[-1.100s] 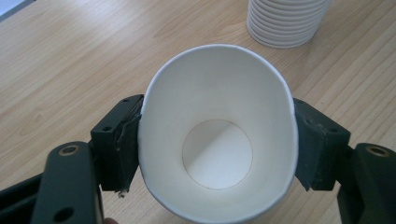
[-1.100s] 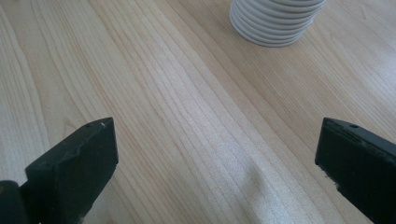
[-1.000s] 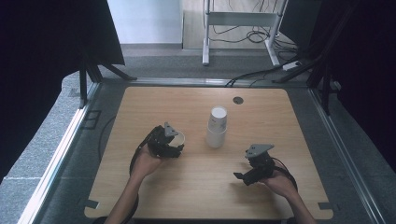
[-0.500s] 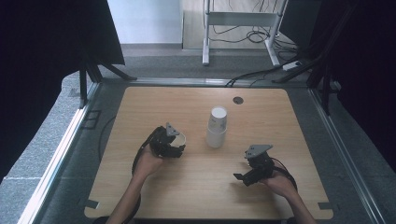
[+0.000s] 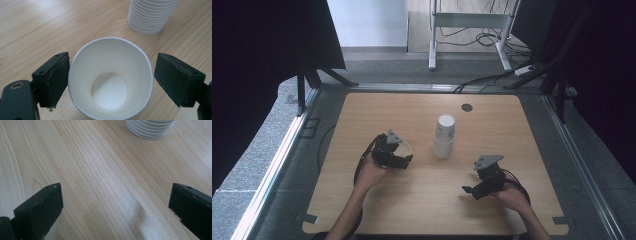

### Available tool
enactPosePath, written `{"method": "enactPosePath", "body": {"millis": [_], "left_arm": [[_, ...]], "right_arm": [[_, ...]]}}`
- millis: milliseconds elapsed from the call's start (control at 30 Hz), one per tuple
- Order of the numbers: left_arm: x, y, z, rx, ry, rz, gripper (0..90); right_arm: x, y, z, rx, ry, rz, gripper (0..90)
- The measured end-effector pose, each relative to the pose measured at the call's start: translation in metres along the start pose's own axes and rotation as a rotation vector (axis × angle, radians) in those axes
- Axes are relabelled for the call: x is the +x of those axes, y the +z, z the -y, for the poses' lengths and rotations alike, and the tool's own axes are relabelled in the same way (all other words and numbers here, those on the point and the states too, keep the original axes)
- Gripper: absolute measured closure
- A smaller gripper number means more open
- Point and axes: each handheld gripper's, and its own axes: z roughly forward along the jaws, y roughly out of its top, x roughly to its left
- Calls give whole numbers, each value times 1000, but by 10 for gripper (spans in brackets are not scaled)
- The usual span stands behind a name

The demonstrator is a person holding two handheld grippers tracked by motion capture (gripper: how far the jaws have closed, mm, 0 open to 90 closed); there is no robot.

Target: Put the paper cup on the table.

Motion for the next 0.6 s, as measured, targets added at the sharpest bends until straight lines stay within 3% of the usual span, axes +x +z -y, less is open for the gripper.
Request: {"method": "enactPosePath", "body": {"millis": [433, 600], "left_arm": [[-15, -37, -3, -102, 16, 36, 107], [-21, -47, 0, -117, 33, 47, 95]], "right_arm": [[2, -13, -3, -45, 2, 22, 0], [3, -19, -2, -56, 6, 26, 0]]}}
